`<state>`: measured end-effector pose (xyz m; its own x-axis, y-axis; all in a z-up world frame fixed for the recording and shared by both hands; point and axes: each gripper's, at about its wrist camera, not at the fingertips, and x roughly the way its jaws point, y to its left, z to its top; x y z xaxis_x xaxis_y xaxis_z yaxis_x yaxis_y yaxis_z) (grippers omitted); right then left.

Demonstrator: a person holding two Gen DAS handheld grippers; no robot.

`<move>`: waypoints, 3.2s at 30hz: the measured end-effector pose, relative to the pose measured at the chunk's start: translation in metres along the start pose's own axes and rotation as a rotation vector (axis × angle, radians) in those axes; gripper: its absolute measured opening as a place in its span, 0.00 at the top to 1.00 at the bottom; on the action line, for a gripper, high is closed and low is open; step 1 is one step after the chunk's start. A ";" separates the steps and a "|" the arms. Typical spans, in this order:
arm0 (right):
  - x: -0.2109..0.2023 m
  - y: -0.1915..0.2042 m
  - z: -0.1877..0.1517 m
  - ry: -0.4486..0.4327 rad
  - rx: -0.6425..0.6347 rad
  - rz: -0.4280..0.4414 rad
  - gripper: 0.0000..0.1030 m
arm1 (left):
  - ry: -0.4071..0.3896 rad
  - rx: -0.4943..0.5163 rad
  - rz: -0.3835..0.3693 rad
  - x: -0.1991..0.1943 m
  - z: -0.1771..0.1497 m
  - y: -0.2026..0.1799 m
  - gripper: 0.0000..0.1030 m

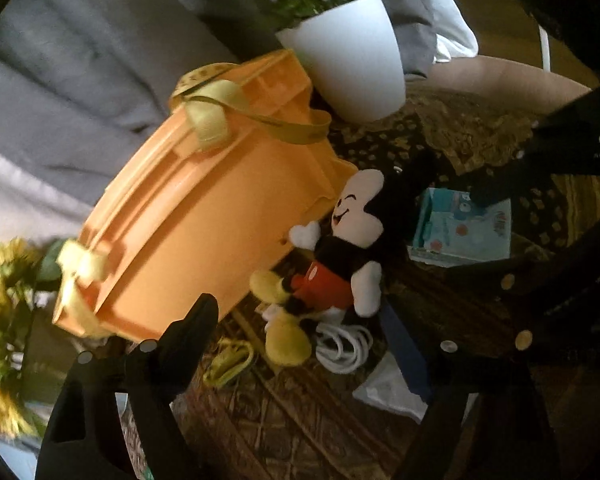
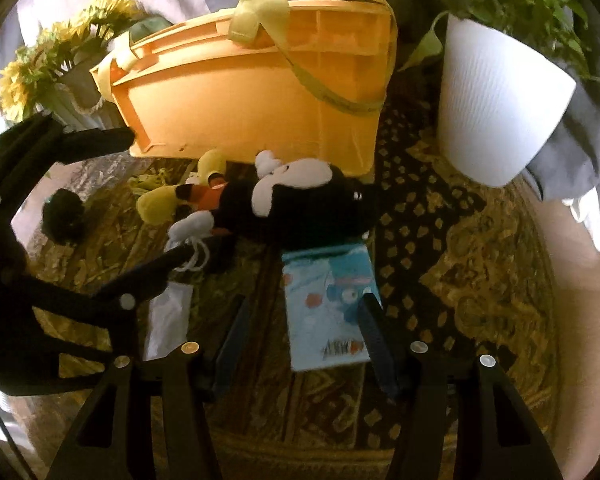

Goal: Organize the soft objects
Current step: 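Grasp the Mickey plush with the left tool while the right tool grasps the blue packet, then lift both items over the orange crate and release them inside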

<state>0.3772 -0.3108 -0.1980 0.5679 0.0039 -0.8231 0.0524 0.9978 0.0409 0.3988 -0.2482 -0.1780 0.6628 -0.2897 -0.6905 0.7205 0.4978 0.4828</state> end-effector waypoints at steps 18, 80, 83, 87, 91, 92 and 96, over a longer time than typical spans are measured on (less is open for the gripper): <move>0.030 -0.015 0.010 0.030 -0.003 -0.024 0.45 | 0.013 0.059 -0.144 0.051 0.013 -0.010 0.36; -0.131 0.033 0.096 -0.336 0.046 0.113 0.46 | -0.237 -0.794 0.029 -0.140 -0.008 0.124 0.61; -0.135 0.037 0.108 -0.353 0.038 0.113 0.46 | -0.266 -0.785 0.059 -0.147 -0.001 0.135 0.61; -0.142 0.036 0.131 -0.396 0.028 0.115 0.46 | -0.295 -0.761 0.082 -0.151 0.013 0.155 0.61; -0.146 0.037 0.158 -0.419 0.003 0.110 0.46 | -0.317 -0.720 0.111 -0.150 0.028 0.175 0.61; -0.145 0.036 0.166 -0.423 -0.004 0.107 0.46 | -0.320 -0.710 0.117 -0.149 0.031 0.179 0.61; -0.144 0.033 0.190 -0.432 -0.011 0.102 0.46 | -0.322 -0.668 0.124 -0.140 0.047 0.195 0.61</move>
<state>0.4533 -0.2915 0.0290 0.8608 0.0764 -0.5032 -0.0291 0.9944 0.1012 0.4558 -0.1494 0.0383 0.8321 -0.3728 -0.4107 0.4275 0.9028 0.0467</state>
